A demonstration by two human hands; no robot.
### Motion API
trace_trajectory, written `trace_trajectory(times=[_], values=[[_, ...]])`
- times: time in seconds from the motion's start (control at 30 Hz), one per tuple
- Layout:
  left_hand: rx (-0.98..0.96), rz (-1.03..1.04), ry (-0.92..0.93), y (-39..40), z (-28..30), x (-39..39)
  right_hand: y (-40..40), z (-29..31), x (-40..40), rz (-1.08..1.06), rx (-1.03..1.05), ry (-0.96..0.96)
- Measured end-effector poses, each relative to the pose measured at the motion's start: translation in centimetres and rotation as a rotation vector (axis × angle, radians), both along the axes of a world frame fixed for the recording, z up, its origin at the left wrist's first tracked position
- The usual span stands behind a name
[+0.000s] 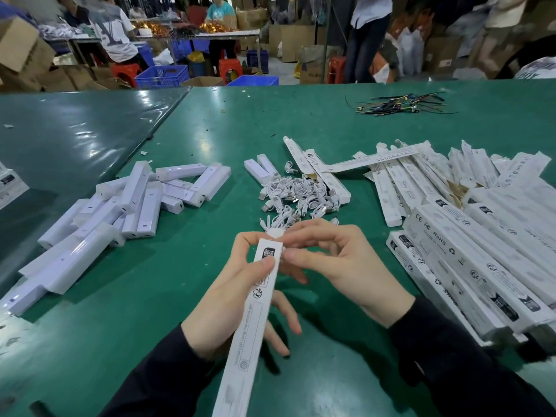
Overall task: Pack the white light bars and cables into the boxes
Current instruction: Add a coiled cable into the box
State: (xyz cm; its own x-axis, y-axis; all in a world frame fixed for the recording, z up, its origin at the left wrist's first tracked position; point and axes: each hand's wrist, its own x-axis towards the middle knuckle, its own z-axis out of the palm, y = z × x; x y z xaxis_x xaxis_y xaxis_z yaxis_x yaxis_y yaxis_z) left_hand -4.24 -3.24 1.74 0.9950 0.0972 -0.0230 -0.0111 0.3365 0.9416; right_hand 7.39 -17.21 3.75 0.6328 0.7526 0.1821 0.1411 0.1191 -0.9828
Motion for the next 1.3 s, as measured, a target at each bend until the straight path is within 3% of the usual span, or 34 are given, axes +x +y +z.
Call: trace_trajectory(times=[0.07, 0.2, 0.3, 0.63, 1.3], values=[[-0.032, -0.009, -0.007, -0.4, 0.4, -0.1, 0.0, 0.1, 0.1, -0.007, -0.01, 0.054], [-0.013, 0.003, 0.007, -1.1, 0.6, 0.0, 0.3, 0.3, 0.4, -0.094, 0.031, 0.486], [-0.009, -0.038, 0.021, -1.4, 0.5, 0.0, 0.5, 0.2, 0.3, -0.09, -0.07, 0.611], [0.023, -0.047, 0.06, -1.7, 0.4, 0.0, 0.3, 0.0, -0.2, -0.002, -0.084, 0.452], [0.123, -0.027, 0.045, -1.0, 0.2, -0.2, 0.4, -0.6, -0.1, -0.014, -0.13, 0.38]])
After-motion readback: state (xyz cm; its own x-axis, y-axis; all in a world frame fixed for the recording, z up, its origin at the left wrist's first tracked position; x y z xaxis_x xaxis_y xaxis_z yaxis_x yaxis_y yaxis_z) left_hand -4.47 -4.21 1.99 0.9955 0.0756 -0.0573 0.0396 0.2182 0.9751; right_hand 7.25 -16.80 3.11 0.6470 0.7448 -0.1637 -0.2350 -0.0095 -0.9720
